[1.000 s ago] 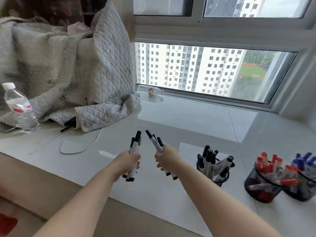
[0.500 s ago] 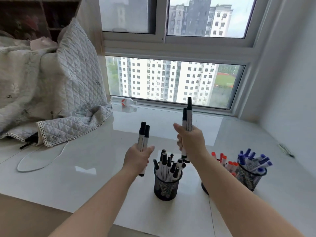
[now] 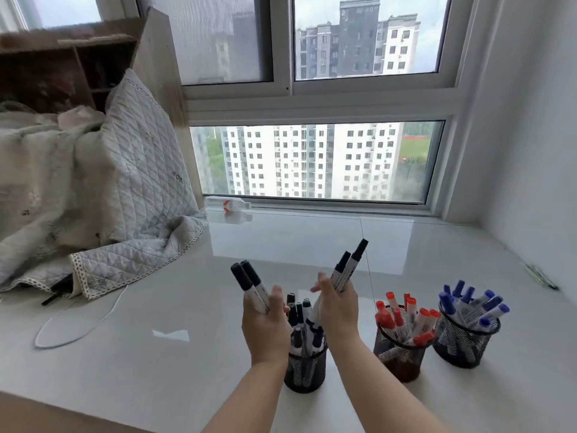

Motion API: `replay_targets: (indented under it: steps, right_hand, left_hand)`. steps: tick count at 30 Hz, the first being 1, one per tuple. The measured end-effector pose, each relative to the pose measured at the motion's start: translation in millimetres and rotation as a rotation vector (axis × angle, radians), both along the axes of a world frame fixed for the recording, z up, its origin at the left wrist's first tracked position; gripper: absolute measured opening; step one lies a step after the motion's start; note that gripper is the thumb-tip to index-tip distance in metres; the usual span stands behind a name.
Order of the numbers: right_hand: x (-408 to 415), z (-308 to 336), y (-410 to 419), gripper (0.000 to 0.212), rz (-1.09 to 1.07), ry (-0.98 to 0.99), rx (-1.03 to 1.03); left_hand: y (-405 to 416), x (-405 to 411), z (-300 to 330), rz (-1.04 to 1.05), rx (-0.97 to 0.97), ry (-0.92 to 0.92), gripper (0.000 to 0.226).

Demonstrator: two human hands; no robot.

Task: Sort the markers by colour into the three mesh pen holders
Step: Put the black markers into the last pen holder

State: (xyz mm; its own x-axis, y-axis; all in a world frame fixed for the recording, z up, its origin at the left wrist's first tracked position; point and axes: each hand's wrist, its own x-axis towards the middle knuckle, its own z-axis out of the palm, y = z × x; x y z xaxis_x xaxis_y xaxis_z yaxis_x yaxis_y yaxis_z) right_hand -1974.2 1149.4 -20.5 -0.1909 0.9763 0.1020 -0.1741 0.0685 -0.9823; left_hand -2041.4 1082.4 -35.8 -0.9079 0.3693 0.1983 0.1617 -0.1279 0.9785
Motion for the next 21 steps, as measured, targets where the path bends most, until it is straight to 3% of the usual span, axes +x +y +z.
replay_targets:
  steps: [7, 16, 21]
  right_hand:
    - [1, -27, -9, 0.034, -0.036, -0.091, 0.051]
    - [11, -45, -17, 0.015, 0.184, -0.282, 0.228]
    - [18, -18, -6, 0.017, 0.05, -0.16, 0.253]
  left_hand:
    - [-3, 19, -18, 0.04, 0.085, -0.096, 0.019]
    - [0, 23, -33, 0.017, -0.023, -0.02, 0.036]
    - [-2, 25, -34, -0.01, -0.054, -0.012, 0.039]
